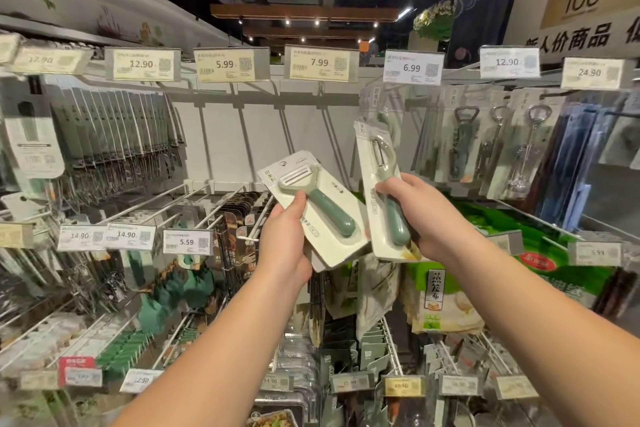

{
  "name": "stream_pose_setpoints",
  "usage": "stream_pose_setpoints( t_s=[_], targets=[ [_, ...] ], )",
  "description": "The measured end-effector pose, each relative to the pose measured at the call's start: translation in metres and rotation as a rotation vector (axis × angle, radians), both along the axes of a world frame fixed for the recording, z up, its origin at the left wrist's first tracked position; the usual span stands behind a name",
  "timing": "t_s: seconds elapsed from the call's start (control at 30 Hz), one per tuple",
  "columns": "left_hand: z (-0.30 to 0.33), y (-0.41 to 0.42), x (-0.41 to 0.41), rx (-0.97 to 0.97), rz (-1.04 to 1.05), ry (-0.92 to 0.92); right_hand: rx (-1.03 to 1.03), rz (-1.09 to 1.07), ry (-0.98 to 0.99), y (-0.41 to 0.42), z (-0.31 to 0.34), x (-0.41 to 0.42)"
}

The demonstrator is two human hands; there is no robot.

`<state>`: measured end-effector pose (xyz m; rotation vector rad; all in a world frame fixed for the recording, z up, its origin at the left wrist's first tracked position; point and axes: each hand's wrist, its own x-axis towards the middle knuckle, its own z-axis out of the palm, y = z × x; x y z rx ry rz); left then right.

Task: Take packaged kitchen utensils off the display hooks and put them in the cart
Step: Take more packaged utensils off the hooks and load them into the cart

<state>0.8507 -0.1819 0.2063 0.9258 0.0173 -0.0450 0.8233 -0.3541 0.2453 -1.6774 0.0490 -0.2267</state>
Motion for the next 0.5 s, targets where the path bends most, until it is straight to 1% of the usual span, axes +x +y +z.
stream_pose_setpoints(
  t_s=[0.03, 0.13, 0.17, 0.33, 0.5],
  targets=[
    [0.000, 0.001, 0.000, -0.006, -0.002, 0.004, -0.050, -0.020, -0.015, -0.005, -0.001, 0.001],
    [0.001, 0.004, 0.000, -0.033, -0.005, 0.021, -0.333, -0.158, -0.093, -0.022, -0.001, 0.003],
    [0.001, 0.006, -0.001, -0.048, -0.015, 0.030, -0.381, -0.203, -0.117, -0.027, -0.001, 0.004],
    [0.006, 0.007, -0.004, -0.083, -0.059, 0.057, -0.449, -0.290, -0.235, -0.039, 0.005, 0.012],
    [0.013, 0.005, -0.009, -0.108, -0.111, 0.057, -0.441, -0.310, -0.311, -0.037, 0.001, 0.016]
  ],
)
